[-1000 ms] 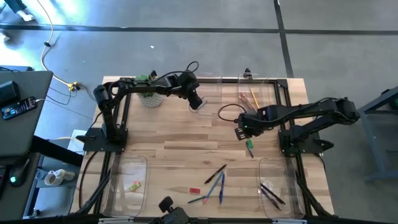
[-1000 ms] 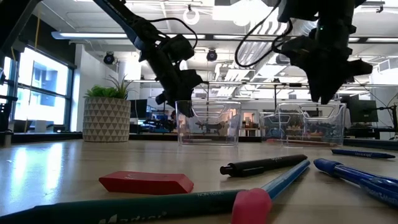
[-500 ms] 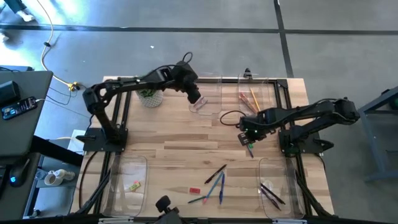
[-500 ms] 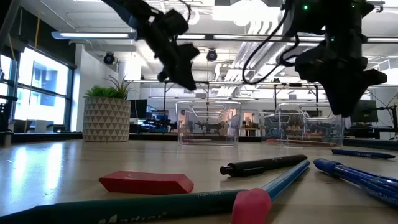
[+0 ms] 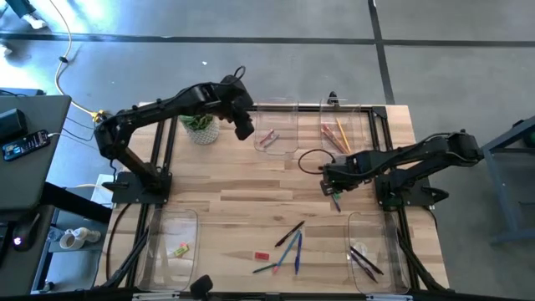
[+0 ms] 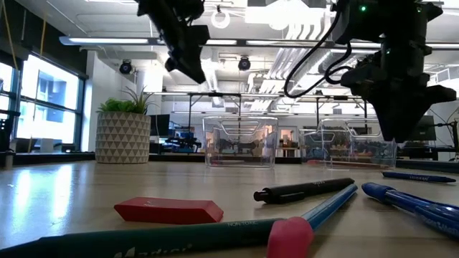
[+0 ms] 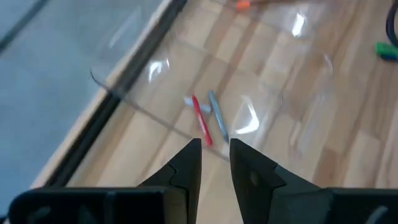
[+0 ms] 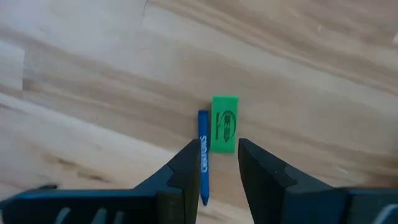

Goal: Sort crayons/erasers/pens/pencils in bins
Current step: Put the blue crayon into the top left transparent bin

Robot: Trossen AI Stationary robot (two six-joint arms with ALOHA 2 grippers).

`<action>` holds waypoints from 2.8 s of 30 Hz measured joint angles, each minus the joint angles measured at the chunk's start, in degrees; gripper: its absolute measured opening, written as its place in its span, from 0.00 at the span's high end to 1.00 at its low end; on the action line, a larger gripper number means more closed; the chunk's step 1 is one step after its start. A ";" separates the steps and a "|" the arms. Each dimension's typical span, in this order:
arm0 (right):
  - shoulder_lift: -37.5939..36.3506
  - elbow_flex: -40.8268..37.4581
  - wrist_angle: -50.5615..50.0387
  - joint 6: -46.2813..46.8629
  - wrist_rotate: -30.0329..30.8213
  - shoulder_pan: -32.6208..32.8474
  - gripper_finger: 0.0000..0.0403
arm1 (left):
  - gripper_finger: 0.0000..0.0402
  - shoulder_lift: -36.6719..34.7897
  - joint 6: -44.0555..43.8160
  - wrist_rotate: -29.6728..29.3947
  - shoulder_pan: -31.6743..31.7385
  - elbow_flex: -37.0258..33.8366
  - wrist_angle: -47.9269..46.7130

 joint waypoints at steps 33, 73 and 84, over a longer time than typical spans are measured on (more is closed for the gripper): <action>11.37 0.00 5.37 -1.16 -8.05 4.11 0.62 | 0.82 -0.21 0.01 0.28 -0.83 -0.11 -2.73; 17.77 4.66 8.34 2.20 -8.85 7.78 0.99 | 0.82 -0.15 6.80 5.97 6.16 -0.13 -9.70; 17.75 11.92 13.59 -5.38 -5.72 7.78 0.99 | 0.82 -0.15 11.00 13.20 6.47 -0.13 -9.38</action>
